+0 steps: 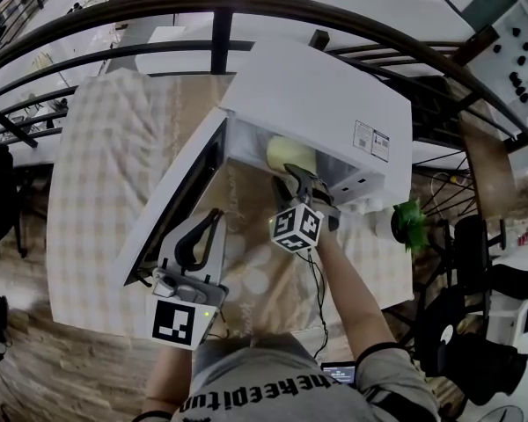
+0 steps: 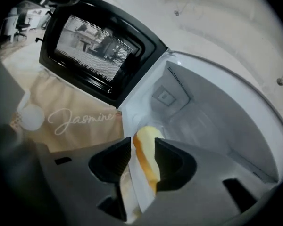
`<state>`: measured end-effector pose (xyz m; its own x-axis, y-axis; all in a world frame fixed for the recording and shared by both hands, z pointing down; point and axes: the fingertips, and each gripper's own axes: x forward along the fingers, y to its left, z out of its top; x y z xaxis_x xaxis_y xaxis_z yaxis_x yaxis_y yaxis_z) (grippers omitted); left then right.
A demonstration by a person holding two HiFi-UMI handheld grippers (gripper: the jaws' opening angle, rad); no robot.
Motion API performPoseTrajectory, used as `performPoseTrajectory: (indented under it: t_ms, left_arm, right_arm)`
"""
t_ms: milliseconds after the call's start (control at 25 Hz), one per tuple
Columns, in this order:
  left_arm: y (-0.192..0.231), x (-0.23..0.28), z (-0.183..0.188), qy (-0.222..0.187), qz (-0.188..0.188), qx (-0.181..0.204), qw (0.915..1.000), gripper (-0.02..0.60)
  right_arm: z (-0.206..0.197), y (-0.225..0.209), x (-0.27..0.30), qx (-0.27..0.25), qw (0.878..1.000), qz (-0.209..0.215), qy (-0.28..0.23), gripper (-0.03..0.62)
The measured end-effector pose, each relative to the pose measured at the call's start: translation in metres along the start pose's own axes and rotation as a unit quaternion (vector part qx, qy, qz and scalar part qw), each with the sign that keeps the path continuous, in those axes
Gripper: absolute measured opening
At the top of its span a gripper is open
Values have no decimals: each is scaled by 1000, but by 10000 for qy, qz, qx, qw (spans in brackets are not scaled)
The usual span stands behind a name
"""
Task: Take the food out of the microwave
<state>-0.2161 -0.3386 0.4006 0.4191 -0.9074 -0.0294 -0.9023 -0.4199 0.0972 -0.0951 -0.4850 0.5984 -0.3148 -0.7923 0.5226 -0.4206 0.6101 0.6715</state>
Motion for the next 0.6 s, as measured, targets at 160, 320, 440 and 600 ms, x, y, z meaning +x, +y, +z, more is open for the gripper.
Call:
performPoseTrajectory:
  t_ms: [160,320,440,600]
  left_arm:
    - [3,1,-3,32,-17,-13,10000,15]
    - [5,3,-7,72,-24,-38,10000,15]
    - [8,3,-8,69,-6,-40,10000,15]
    - [12,3,-8,70,26,-45,10000,15]
  right_arm:
    - [-6,2,14,-237,9996,-57,162,166]
    - [-8,1,24,-372,9991,-58,213,167]
    - [-7,1,32,-359,9991,-6,224,172]
    - [-10,1,39,-362,9989,-17,299,172]
